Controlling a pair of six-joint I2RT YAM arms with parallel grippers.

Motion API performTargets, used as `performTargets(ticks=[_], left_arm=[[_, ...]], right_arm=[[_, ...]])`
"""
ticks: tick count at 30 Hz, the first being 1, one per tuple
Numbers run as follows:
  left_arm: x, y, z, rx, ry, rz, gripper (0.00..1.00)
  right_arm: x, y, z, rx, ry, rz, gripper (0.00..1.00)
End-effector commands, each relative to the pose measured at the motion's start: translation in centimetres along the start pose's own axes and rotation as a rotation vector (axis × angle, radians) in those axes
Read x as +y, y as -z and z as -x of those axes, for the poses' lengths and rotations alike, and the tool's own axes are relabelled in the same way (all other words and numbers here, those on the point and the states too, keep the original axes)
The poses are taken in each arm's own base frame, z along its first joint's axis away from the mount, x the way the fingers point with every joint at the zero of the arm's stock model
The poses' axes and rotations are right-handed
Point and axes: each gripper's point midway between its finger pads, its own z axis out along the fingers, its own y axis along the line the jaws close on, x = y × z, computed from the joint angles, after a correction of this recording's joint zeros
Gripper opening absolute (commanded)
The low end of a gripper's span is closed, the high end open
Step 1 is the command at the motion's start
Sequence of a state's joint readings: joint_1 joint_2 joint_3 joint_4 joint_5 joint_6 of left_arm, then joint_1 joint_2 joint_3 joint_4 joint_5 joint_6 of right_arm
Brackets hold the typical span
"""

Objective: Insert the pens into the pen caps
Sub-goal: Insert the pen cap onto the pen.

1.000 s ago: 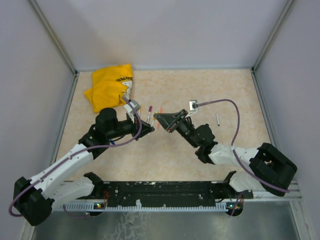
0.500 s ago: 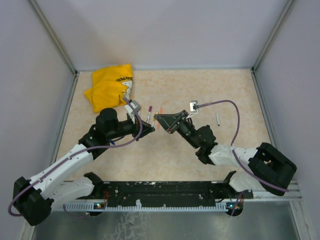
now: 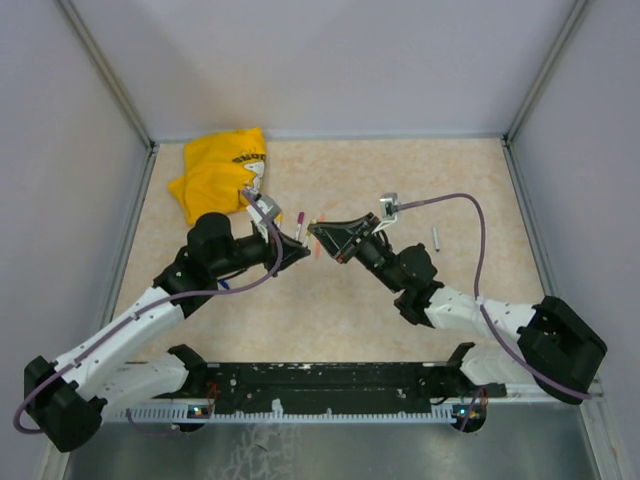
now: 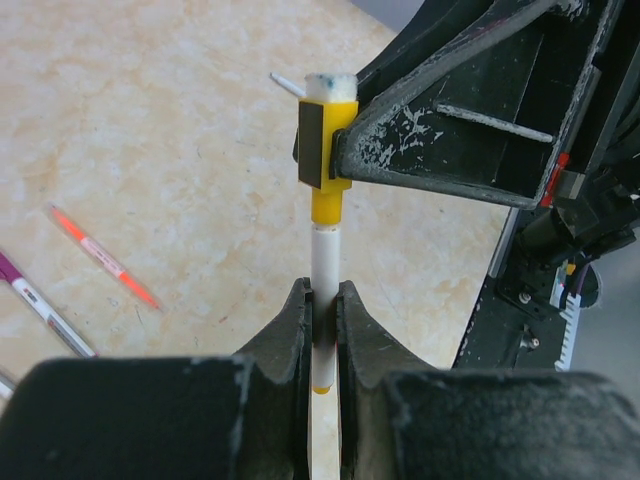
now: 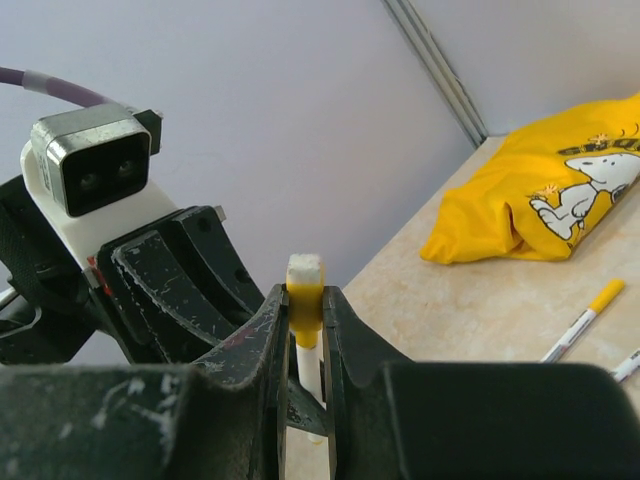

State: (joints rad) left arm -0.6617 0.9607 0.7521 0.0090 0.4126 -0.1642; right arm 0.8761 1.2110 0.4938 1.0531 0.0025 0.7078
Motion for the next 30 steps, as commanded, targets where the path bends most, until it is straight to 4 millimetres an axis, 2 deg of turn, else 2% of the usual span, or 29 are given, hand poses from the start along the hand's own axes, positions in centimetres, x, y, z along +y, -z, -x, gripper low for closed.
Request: performTargets(ticks=[1,7,12,20,26,30], left_arm=[[0.7,1.1,8.8,-0.265,-0.108,0.091,0.00],[0.1,1.4,9.8,-0.288,-0.123,0.068,0.00],[-0.1,1.2,9.2,-0.264,-0.118,0.053,0.00],[0.1,1.3,8.4,-0.255,-0.103,0.061,0.00],[0.2,1.5,8.1,-0.250,-0.100,0.071,0.00],[0.4,1.5,7.6,-0.245,-0.090,0.076,0.00]], right_arm=[[3.6,0.1,-1.0,0.112,0.062,0.135,0.06],[4.9,-0.4,-0.1,0.105,0.090,0.172,0.12],[5.5,-0.7,1.1,0.076,0.116,0.182,0.21],[5.9,-0.4,2.3,0.041,0.138,0.177,0.29],[4.6,0.8,3.6,-0.008,0.178,0.093,0.35],[2.7,1.5,4.9,-0.031,0.181,-0.033,0.39]])
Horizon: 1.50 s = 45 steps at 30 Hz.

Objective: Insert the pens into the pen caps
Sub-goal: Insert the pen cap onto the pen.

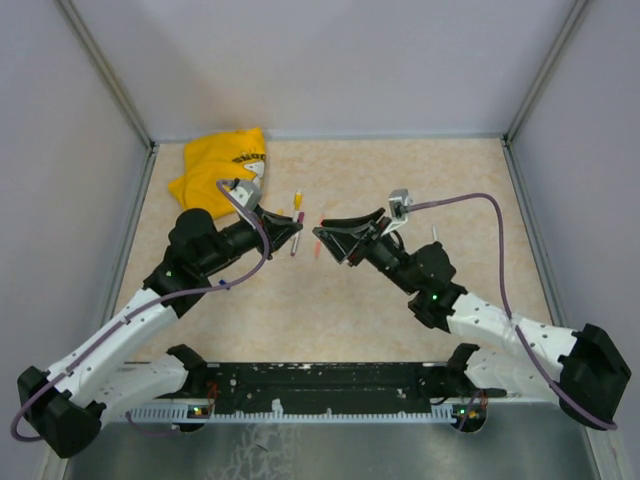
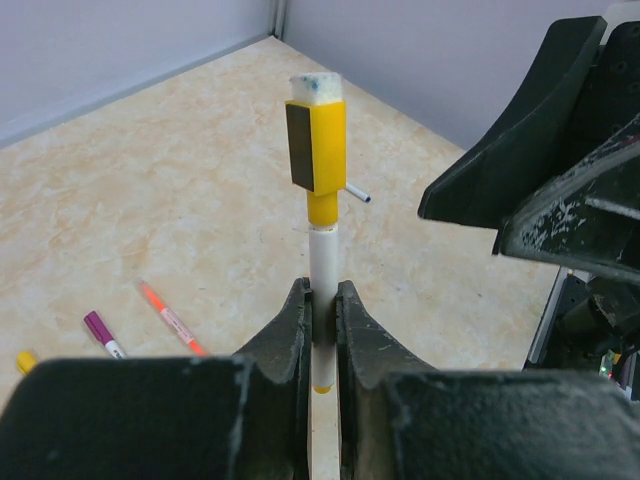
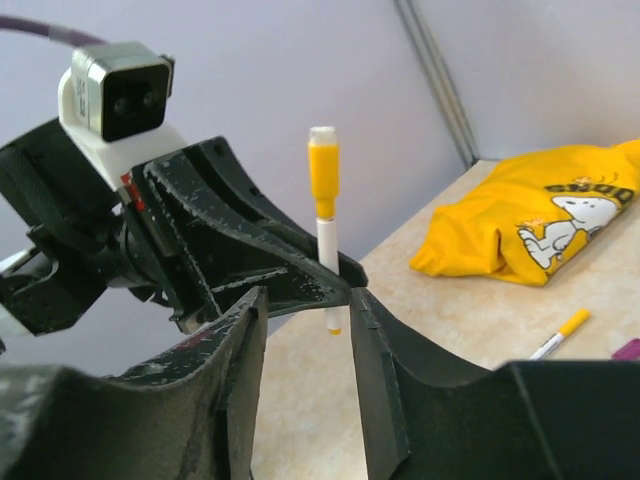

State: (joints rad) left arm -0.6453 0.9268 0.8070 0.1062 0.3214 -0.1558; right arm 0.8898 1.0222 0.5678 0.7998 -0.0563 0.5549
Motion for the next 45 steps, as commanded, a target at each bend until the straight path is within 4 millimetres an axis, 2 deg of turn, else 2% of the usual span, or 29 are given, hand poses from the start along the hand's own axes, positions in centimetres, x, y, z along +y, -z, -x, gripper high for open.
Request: performTargets(ticks=[1,6,9,15,20,23,34,41,45], left_arm=[[-0.1,0.3,1.3,-0.051,-0.010,0.005,0.00],[-0.2,0.3,1.4,-0.062,0.004,-0.001,0.00],[-0.2,0.2,1.3,-0.068,0.013,0.001,0.00],[-0.4,-0.3,1.2,-0.066,0.022,-0.018,0.00],[-1.1,-0.9,1.0,-0.051,0.030,-0.070,0.00],[-1.4,-1.1,1.0,-0.053,0.038,-0.089,0.00],[-1.4,-1.0,0.9,-0.056,0.039,-0.092,0.01],[-1.4,-1.1,0.8,-0.054,0.040,-0.096,0.01],[-1.6,-1.1,0.9,-0.058,0.041,-0.107,0.01]], right_arm=[[-1.8,0.8,2.4,-0.059,0.022,-0.128,0.43],[-3.2,0.7,4.5,-0.017,-0.009,-0.178,0.53],[-3.0,-0.1,5.6,0.030,0.016,-0.183,0.58],[-1.6,-2.5,7.6,0.042,0.025,-0.148,0.60],[-0.6,-4.7,7.7,0.100,0.018,-0.099,0.60],[-0.8,-5.4,7.5,0.133,0.039,-0.102,0.60],[-0.5,-6.5,6.9,0.164,0.048,-0.089,0.60],[0.3,-7.3,6.4,0.185,0.056,-0.053,0.59],[0.3,-7.4,5.8,0.202,0.053,-0.044,0.56]])
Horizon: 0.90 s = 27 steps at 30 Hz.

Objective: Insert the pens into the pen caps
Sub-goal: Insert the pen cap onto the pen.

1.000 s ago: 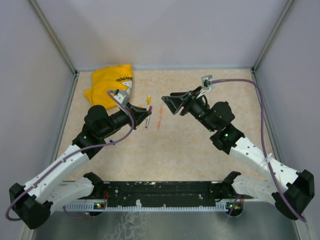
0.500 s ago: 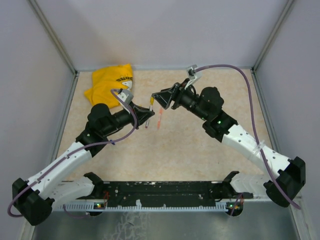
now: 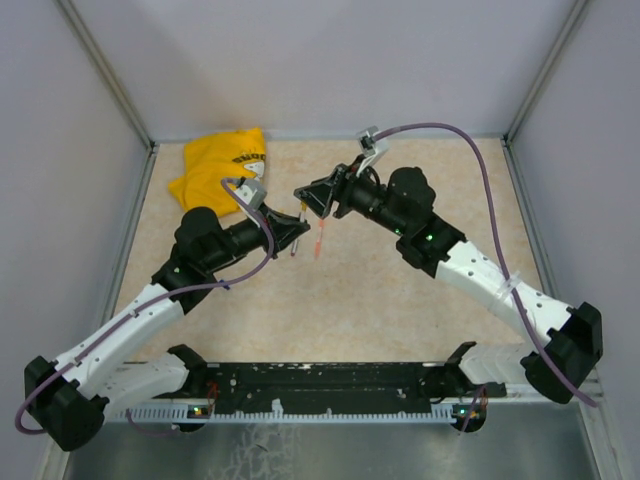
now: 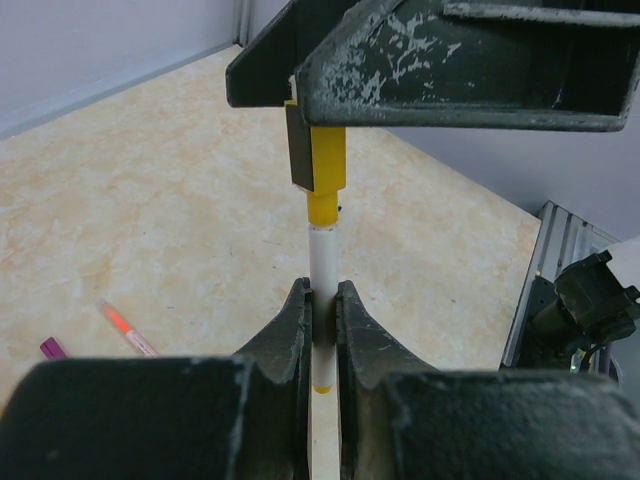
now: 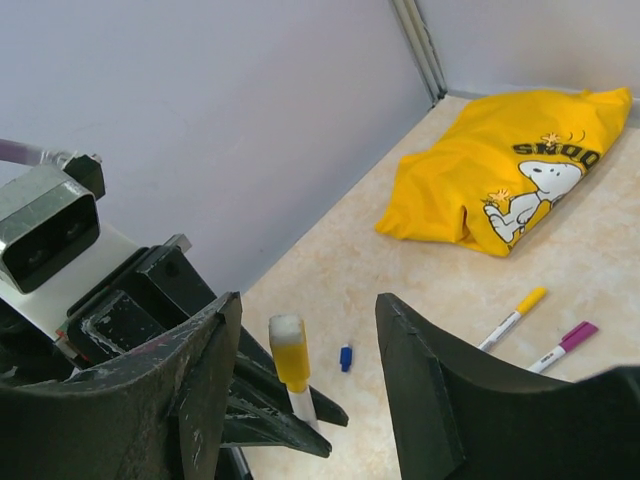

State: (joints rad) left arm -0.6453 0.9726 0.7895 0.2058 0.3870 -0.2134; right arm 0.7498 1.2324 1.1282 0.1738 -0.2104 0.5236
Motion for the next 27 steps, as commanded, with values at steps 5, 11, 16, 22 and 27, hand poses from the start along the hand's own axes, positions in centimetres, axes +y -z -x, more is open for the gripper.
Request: performTargets(ticks=[5,11,16,22,27], left_arm=[[-1.0,0.0,1.1,-0.040,-0.006,-0.052,0.02],[-1.4,0.0,1.1,-0.042,0.000,-0.075,0.03],[-1.6,0.0,1.3,-0.048,0.008,-0.081,0.03],[-1.7,-0.1,1.4,-0.051,0.014,-0.084,0.03],[-1.6,-0.2,1.5,-0.047,0.029,-0.079,0.03]], right_arm=[[2.6,-0.3,1.6,-0.030,0.032,0.090,0.53],[2.5,-0.4,1.2,-0.019,0.029,0.095,0.47],[2.4,-0.3,0.6,-0.004,0.028,0.099,0.39],[2.2,-0.1,0.1,-0.001,0.024,0.099,0.31],[2.2,0.2,-0.3,0.009,0.040,0.106,0.23]])
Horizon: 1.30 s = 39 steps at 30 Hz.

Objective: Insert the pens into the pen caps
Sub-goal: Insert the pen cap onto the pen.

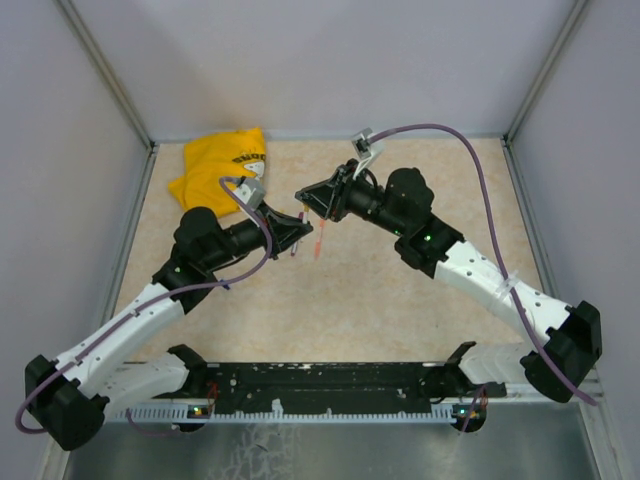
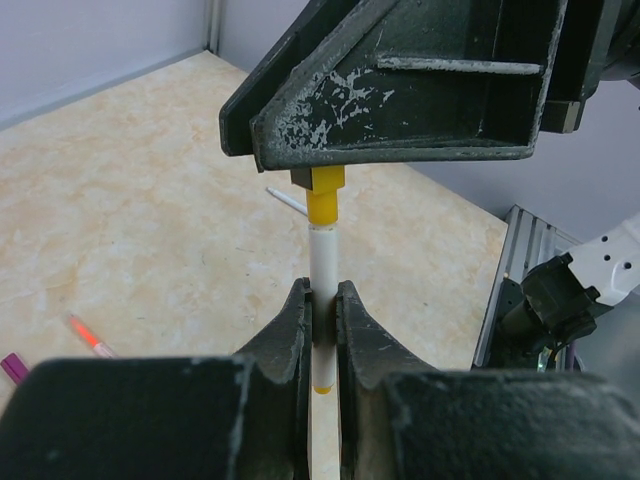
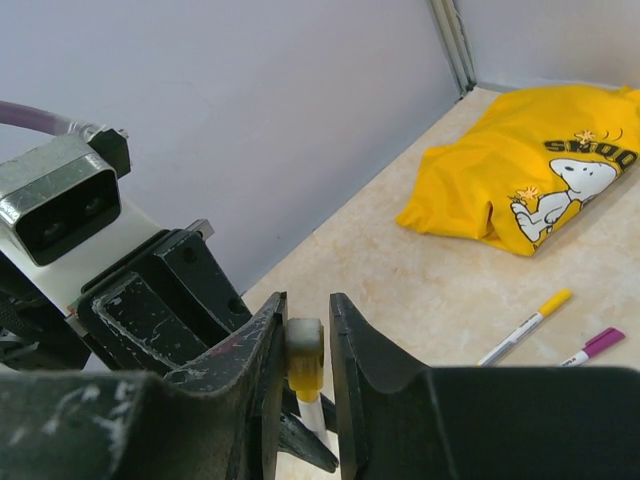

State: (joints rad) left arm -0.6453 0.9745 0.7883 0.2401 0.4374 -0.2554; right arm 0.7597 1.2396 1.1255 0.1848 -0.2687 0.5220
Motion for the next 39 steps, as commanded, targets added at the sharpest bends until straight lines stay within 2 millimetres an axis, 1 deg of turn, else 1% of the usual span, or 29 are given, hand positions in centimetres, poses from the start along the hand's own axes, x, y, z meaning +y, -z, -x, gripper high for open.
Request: performTargets(ticks=[1,8,13,16,22,32,39], left_arm=[[-0.4,-0.2,1.1,-0.034,0.001,-0.020,0.03],[-0.3,-0.4,1.6,-0.053,0.010,-0.009,0.03],[-0.1,-0.4,2.1,-0.081,0.011,0.006,0.03],[-0.2,-0.3,2.8,-0.108,0.005,0.007,0.00],[-0.5,-0.2,4.8,-0.172,-0.012,0.003,0.00],[-1.5,-0.2,9.3,-0.297,-0.095,-0.020,0.00],[-2.2,-0.5,12.1,-0.354,-0.163,-0.045,0.00]], right_arm=[[1.1,0.3,0.4,-0.019,0.044,0.047,0.22],[1.1,0.6,-0.3,0.002,0.054,0.058,0.09],[0.8,0.8,-1.1,0.032,0.058,0.047,0.04],[0.5,0.9,-1.6,0.048,0.056,0.038,0.00],[-0.2,1.3,-2.7,0.074,0.056,0.018,0.00],[-0.8,2.5,-4.7,0.134,0.057,-0.004,0.00],[-0.4,3.3,-5.9,0.178,0.055,0.012,0.00]])
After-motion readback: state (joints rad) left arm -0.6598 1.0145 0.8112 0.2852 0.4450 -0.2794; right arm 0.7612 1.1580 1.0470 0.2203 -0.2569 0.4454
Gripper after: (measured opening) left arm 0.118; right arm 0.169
